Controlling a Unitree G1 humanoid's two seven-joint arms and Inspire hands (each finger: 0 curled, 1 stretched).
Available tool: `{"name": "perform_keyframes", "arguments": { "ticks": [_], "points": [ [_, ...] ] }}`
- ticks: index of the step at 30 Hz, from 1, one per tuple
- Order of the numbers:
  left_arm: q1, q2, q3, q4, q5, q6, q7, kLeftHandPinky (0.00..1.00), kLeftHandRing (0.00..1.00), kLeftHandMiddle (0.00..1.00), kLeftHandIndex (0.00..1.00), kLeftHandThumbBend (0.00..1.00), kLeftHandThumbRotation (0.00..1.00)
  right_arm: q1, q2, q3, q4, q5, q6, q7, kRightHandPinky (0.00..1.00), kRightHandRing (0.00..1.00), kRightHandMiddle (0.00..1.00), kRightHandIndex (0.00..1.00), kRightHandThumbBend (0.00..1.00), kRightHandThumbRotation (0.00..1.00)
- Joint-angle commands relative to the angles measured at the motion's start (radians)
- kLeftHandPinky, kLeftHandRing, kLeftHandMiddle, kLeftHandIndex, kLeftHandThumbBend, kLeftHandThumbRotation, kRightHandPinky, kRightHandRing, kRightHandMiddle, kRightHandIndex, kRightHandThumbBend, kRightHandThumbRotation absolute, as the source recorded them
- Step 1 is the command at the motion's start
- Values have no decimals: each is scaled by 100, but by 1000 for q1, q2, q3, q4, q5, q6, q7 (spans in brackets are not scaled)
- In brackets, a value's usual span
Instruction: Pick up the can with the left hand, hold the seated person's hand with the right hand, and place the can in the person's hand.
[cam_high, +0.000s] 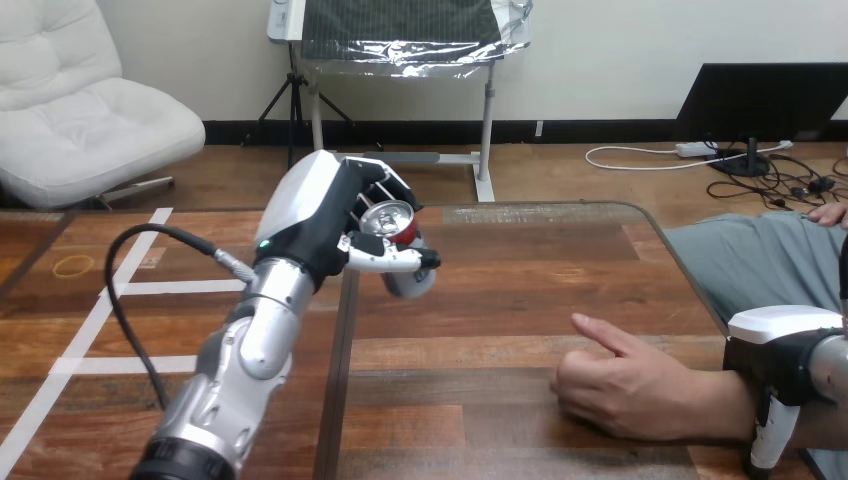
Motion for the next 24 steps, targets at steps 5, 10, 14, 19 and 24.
{"name": "perform_keyframes", "arguments": {
  "ticks": [5, 10, 14, 19, 24],
  "points": [
    [-126, -50, -3, 4, -18, 12, -9, 37, 42, 47, 49, 64, 0, 47, 7, -20, -13, 29, 18, 4, 21, 34, 46, 46, 66, 0],
    [-142, -76, -3, 17, -26, 32, -26, 37, 41, 47, 49, 64, 0, 44, -6, -36, -23, 33, 9, 4, 22, 36, 48, 46, 66, 0],
    [-155, -97, 1, 31, -38, 41, -45, 37, 41, 47, 49, 63, 0, 39, -15, -45, -26, 32, 0, -5, 26, 40, 51, 46, 66, 0],
    [-175, -123, 5, 51, -66, 32, -73, 37, 41, 47, 49, 63, 0, 29, -22, -63, -33, 32, 7, -15, 28, 43, 52, 46, 67, 0],
    [-199, -154, 6, 65, -88, 48, -93, 36, 40, 46, 49, 64, 0, 13, -29, -83, -42, 43, 11, -10, 30, 45, 55, 49, 68, 0]
  ]
}}
